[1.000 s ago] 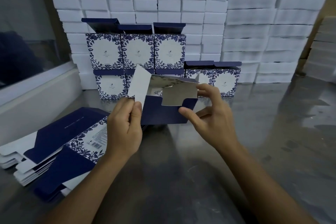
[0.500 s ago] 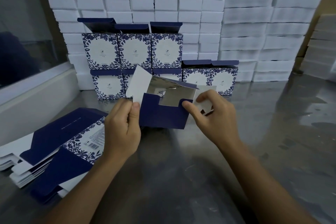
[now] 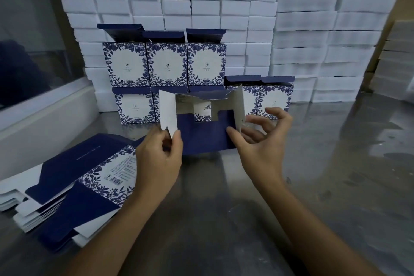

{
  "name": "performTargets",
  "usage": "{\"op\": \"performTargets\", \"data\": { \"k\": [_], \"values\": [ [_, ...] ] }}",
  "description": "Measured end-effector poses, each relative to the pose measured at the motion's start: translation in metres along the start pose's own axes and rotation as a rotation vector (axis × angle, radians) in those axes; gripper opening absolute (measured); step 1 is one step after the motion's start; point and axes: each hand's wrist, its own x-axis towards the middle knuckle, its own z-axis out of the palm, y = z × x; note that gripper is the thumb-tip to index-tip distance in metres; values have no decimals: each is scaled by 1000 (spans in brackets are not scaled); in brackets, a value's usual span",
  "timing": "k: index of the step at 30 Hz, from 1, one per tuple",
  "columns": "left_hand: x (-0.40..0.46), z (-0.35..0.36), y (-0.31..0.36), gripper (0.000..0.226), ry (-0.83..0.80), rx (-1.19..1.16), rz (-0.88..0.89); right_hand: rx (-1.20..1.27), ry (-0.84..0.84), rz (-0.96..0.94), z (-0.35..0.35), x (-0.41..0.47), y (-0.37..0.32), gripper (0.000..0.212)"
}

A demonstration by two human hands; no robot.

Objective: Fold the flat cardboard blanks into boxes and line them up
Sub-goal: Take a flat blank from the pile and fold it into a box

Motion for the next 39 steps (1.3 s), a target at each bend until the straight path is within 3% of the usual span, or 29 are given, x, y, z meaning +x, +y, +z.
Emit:
{"op": "performTargets", "data": {
  "k": [3,5,8,15,20,23,30,35,39],
  "values": [
    [-1,3,2,38,-1,-85,-126,-218,6,33,3,0,5,35],
    [-2,5,3,45,-7,-127,-144,-316,29,189,4,-3,8,39],
    [-3,6,0,46,-22,-158,-171,-248,-36,437,4,-4,7,60],
    [-8,10,7,44,-48,-159,-238,72,9,681,11,-7,-5,45],
    [-11,11,16,33,-100,-113,-209,-125,-392,606,21,-22,-12,45],
    [-11,9,16,30,-121,-147,-230,-133,-497,547,26,-27,-13,47],
    [-14,10,17,25,-162,-110,-180,-123,-494,592,23,-26,-10,45],
    [-15,13,11,37,-271,-59,-167,-102,-469,587,27,-28,-6,47],
    [-12,13,8,44,-259,-77,-164,-68,-318,566,23,-23,-4,54]
  ]
}}
